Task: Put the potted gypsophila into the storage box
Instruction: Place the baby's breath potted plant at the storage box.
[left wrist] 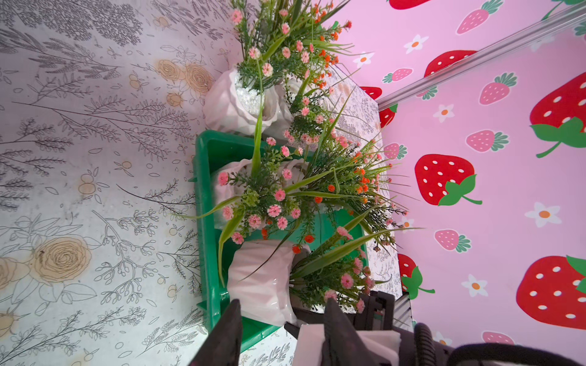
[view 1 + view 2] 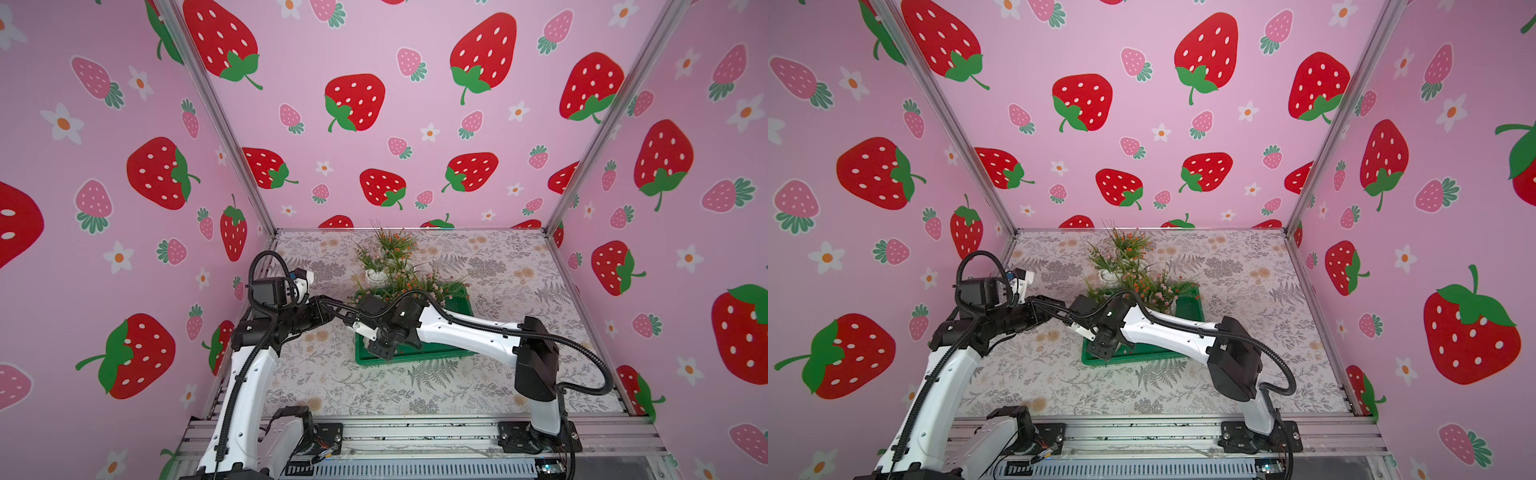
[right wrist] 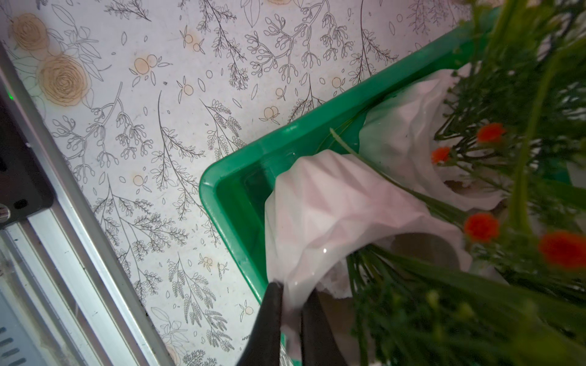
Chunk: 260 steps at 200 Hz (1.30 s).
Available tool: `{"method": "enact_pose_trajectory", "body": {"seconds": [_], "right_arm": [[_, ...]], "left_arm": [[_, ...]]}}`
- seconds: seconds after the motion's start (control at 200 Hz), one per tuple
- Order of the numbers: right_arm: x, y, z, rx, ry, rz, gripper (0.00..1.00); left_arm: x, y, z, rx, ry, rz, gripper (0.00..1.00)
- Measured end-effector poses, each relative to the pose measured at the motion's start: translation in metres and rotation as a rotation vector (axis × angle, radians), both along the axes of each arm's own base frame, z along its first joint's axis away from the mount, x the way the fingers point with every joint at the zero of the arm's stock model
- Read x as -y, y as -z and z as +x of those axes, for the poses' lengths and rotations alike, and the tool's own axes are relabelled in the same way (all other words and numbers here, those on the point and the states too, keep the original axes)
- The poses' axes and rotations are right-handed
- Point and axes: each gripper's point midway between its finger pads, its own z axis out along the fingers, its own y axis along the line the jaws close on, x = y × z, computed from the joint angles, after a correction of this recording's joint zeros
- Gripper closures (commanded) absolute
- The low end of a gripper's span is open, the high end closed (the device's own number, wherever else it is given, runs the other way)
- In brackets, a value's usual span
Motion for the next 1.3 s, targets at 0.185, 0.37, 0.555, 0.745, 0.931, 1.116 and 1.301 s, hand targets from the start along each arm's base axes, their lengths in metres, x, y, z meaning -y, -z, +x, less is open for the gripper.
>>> {"method": "enact_pose_trajectory", "body": {"seconds": [0.185, 0.37, 0.555, 0.745, 0.931, 1.116, 1.301], "right_arm": [[-0.008, 0.010, 0.002, 0.009, -0.017, 0.005, 1.00], [-0.010, 0.029, 0.001, -0.007, -0.034, -0.030, 1.00], [-0.014, 0.033, 0.002, -0.004, -0.058, -0.032, 1.00], [-0.019, 0.036, 0.002, 0.000, -0.079, -0.029, 1.00], [-0.021, 0.038, 0.001, -0.003, -0.086, -0.027, 0.90], [-0.026, 0.036, 0.001, -0.004, -0.108, -0.017, 0.67], [-0.030, 0.021, -0.001, 0.000, -0.114, 0.031, 0.58]], "left_arm": [[-0.013, 0.008, 0.006, -0.036, -0.054, 0.003, 0.57], [-0.025, 0.010, 0.010, -0.045, -0.103, 0.009, 0.57], [-0.029, 0.011, 0.010, -0.047, -0.119, 0.013, 0.58], [-0.036, 0.013, 0.012, -0.048, -0.154, 0.044, 0.58], [-0.037, 0.014, 0.012, -0.051, -0.159, 0.043, 0.58], [-0.038, 0.014, 0.012, -0.054, -0.164, 0.041, 0.58], [-0.037, 0.014, 0.012, -0.054, -0.162, 0.041, 0.57]]}}
